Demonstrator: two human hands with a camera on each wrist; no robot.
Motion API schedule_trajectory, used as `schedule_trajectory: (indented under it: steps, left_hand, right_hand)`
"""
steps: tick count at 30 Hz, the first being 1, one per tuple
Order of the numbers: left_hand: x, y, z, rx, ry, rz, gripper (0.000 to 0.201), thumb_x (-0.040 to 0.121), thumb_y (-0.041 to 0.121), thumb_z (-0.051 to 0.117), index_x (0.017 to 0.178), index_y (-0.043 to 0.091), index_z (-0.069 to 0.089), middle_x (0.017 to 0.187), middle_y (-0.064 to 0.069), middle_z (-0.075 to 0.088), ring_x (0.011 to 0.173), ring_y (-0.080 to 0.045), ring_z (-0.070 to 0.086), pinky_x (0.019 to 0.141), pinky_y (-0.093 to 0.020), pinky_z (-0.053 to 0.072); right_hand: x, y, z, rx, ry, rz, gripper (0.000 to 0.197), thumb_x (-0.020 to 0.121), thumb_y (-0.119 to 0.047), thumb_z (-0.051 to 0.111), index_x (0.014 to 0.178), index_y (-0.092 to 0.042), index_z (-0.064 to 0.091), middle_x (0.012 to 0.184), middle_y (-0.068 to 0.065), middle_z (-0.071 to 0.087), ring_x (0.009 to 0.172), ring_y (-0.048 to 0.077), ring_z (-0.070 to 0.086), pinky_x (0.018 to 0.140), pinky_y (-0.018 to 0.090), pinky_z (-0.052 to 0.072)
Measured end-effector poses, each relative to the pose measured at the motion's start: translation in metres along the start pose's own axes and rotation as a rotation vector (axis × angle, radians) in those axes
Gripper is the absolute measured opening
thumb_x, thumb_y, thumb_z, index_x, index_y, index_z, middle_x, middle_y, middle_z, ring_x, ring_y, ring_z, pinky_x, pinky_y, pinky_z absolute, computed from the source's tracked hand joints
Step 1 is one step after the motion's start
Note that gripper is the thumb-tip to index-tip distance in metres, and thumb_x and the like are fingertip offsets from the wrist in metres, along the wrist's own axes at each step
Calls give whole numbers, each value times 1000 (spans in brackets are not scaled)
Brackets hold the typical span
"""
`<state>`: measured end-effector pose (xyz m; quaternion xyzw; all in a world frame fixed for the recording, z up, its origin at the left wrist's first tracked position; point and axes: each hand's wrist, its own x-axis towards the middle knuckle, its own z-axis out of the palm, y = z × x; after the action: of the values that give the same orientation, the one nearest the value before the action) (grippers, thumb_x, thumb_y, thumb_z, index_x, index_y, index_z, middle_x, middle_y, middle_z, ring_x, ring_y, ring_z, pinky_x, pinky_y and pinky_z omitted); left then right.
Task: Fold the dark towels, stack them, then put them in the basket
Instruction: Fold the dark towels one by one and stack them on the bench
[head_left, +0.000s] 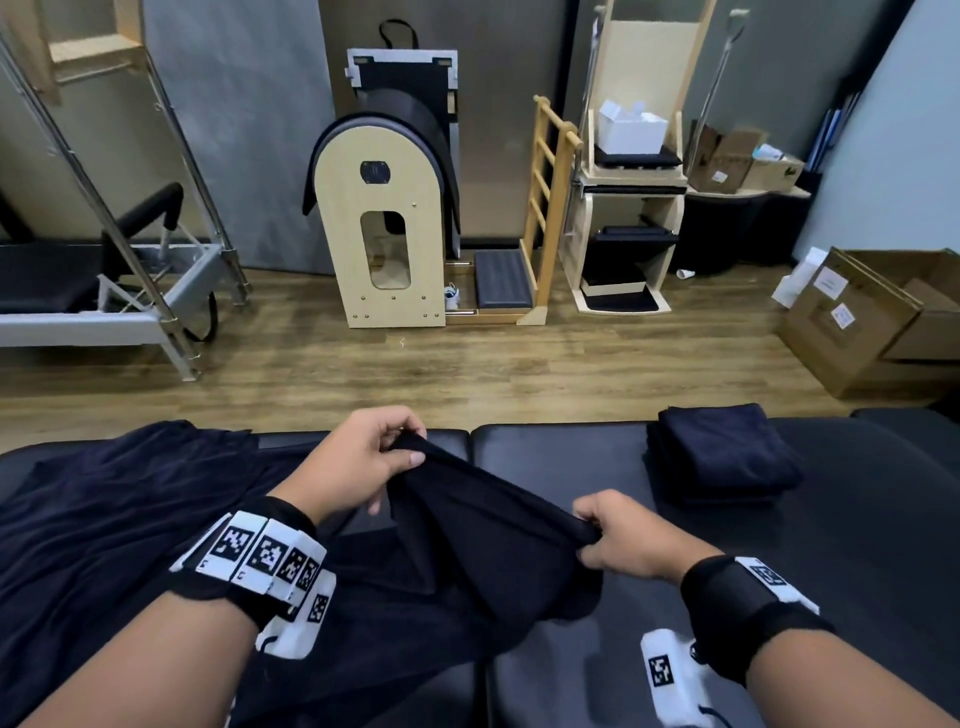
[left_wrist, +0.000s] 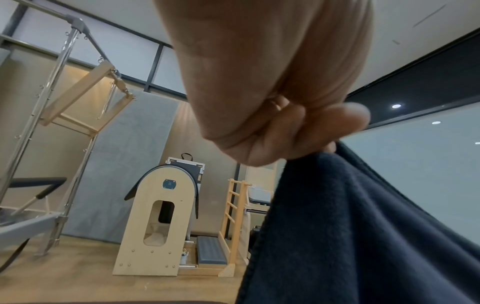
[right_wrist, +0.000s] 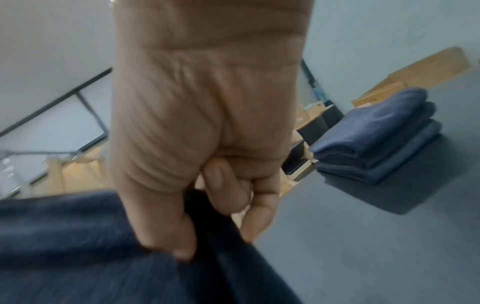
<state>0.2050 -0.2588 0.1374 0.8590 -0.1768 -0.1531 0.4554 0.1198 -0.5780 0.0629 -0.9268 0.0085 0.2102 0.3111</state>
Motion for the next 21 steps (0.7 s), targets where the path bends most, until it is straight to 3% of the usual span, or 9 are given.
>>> schedule_trajectory:
  steps: [2,5,7,10,12,16,21]
  left_hand:
    - [4,-1,-2,4,48,-13,15,94,4,64,94,18,69,82,-14,72,39,-30,59,36,-22,38]
    - [10,-1,0,-7,69,-72,12,96,4,63,93,14,69,71,-23,71,48,-33,67,37,-26,45]
    - [12,-2,2,-43,93,-118,10,96,3,62,94,10,67,68,-19,71,56,-33,72,40,-30,51]
    - [16,-6,3,-50,97,-179,6,95,-1,61,93,4,65,71,-17,70,64,-31,75,50,-36,58]
    - [20,-9,2,42,58,-195,10,95,-1,60,88,4,66,74,-20,72,66,-26,76,60,-41,62]
    - [23,-17,-3,173,-12,-215,19,94,-2,58,83,9,69,77,-15,74,66,-19,75,66,-42,64]
    - [26,-32,-9,140,-11,-272,16,96,0,58,92,8,71,76,-19,75,66,-26,75,66,-43,64]
  right_hand:
    - [-4,2,-5,50,-41,29,23,78,-8,70,73,-16,49,62,3,63,46,17,61,46,25,42]
    - [-8,5,-14,-10,-21,62,24,81,-13,74,76,-17,51,68,11,70,45,21,66,44,24,45]
    - [-9,6,-20,-70,51,87,23,79,-13,73,73,-15,50,64,12,70,44,21,67,43,26,48]
    - [-8,9,-27,-115,206,120,26,78,-14,70,69,-9,46,55,6,61,41,23,66,41,29,49]
    - [-8,9,-32,-149,254,156,34,78,-20,74,66,-14,43,61,7,61,43,22,65,41,29,48]
    - [-4,11,-41,-185,183,162,31,77,-24,79,72,-17,49,76,9,63,40,24,64,38,29,50]
    - [-5,16,-51,-317,97,172,43,70,-31,82,68,-18,41,66,2,58,41,21,59,42,29,43]
